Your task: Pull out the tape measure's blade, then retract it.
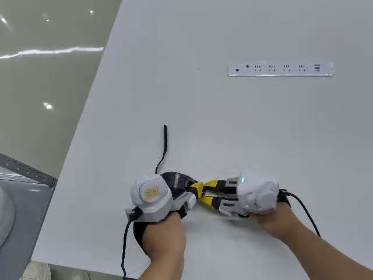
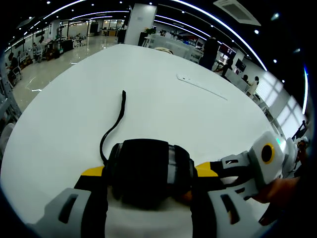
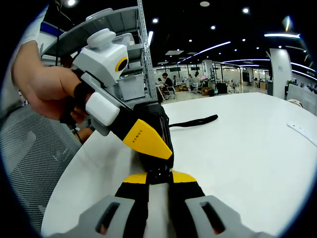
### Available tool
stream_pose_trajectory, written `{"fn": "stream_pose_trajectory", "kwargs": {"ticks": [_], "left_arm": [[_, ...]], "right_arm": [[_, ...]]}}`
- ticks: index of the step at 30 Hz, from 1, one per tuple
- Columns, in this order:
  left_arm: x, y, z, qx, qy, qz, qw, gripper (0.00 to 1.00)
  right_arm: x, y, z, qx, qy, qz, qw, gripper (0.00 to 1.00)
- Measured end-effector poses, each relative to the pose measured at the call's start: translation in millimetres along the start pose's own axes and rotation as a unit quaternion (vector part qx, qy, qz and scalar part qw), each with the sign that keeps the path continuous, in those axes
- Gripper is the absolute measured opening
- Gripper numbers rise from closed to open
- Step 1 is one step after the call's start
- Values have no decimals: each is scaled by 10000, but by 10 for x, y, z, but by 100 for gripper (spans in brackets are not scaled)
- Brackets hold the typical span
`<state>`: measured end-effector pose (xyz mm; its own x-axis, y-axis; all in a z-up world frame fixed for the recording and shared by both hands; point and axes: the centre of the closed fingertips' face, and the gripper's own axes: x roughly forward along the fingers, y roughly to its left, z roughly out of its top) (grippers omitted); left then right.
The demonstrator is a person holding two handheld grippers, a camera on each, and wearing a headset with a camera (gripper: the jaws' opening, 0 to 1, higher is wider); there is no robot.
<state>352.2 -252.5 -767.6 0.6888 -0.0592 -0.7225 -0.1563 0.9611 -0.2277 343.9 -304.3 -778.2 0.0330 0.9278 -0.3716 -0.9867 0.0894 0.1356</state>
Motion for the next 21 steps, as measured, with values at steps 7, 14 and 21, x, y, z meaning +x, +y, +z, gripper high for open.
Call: {"fn": "stream_pose_trajectory", "kwargs": {"ticks": [7,14,21], "left_arm": [[2,3,0,-2,10,3,10000,66],[3,3,1,-7,4,4,10000,66],[9,7,4,-25,-16,5,10000,66]], "right_arm": [[-25,3,-13,19,-15,-14,10000,14],[-8,4,-26,-96,4,-21,10000,13],[23,14,3,-146,0,-52,9999,12]]}}
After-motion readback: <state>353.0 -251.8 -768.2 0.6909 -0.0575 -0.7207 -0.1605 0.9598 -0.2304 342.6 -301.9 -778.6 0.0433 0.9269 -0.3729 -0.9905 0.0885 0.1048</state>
